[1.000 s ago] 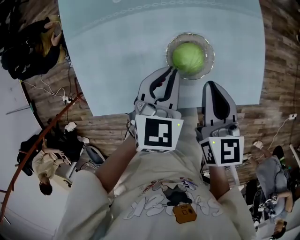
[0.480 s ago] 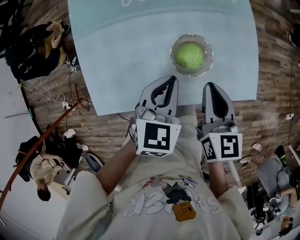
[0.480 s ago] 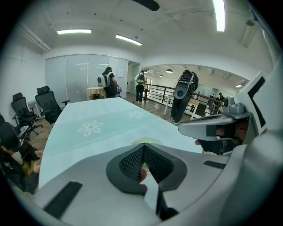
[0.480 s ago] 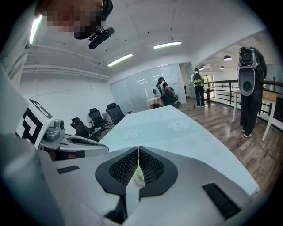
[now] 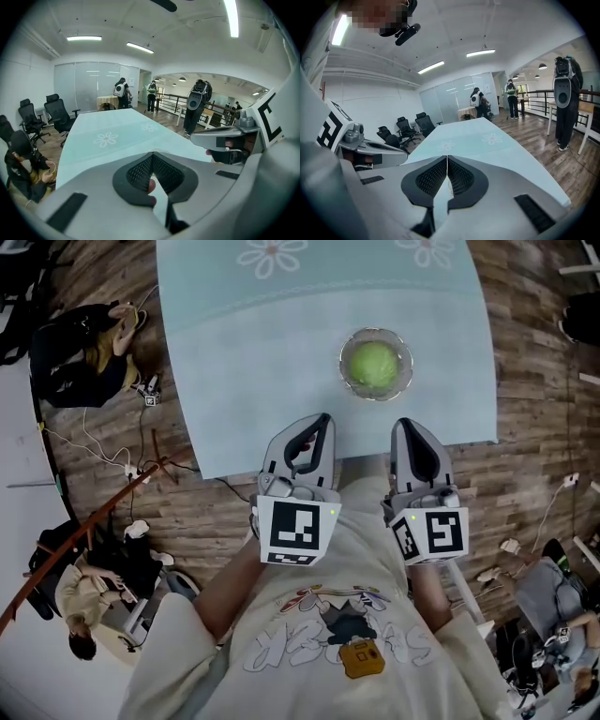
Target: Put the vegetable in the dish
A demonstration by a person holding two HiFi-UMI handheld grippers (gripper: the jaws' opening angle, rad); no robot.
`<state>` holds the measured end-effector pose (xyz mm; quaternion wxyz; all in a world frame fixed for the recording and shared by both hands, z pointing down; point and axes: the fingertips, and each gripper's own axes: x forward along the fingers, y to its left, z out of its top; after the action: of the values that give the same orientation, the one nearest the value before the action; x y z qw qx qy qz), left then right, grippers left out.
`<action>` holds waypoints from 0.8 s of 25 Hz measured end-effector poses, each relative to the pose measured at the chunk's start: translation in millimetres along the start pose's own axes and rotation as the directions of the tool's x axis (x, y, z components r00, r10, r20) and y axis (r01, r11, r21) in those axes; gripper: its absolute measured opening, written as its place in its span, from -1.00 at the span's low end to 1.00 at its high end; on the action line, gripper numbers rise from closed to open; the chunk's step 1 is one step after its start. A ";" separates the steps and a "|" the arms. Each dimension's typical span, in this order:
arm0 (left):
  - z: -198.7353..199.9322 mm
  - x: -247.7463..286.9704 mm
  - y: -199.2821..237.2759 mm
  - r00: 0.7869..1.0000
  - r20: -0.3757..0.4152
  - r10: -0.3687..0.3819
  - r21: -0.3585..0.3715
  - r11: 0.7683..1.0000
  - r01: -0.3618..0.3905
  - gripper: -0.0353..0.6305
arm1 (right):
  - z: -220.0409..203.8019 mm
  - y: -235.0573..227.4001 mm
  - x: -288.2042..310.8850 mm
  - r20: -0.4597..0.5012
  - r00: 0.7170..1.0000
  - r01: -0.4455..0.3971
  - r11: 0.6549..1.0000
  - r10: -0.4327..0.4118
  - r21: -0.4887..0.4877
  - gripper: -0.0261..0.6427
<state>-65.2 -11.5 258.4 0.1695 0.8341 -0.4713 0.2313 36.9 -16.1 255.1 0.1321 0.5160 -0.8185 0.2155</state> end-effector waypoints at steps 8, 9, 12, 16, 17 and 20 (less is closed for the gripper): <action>15.6 -31.3 1.4 0.999 0.043 0.017 -0.017 1.000 -0.017 -0.88 | 17.2 16.8 -14.3 0.038 0.999 -0.017 0.999 0.019 -0.041 -0.85; 17.8 -35.3 1.5 0.998 0.053 0.016 -0.012 1.000 -0.016 -0.88 | 20.0 19.7 -15.8 0.043 0.999 -0.020 0.998 0.022 -0.052 -0.85; 21.3 -49.1 2.5 0.997 0.075 0.018 -0.007 1.000 -0.018 -0.88 | 27.4 31.5 -20.9 0.057 0.998 -0.035 0.996 0.040 -0.081 -0.85; 29.5 -63.6 5.4 0.994 0.111 0.017 -0.001 1.000 -0.017 -0.88 | 39.3 40.6 -24.3 0.089 0.994 -0.049 0.996 0.056 -0.079 -0.85; 31.6 -66.6 6.4 0.993 0.119 0.017 0.005 1.000 -0.017 -0.88 | 42.5 42.5 -24.8 0.099 0.993 -0.053 0.996 0.060 -0.078 -0.85; 37.6 -76.1 7.6 0.990 0.141 0.018 0.014 1.000 -0.021 -0.88 | 50.2 50.1 -29.1 0.114 0.989 -0.083 0.993 0.092 -0.085 -0.85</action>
<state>-97.4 19.7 186.0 0.1270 0.8450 -0.4883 0.1773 4.7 1.1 187.7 0.0944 0.4858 -0.8546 0.1572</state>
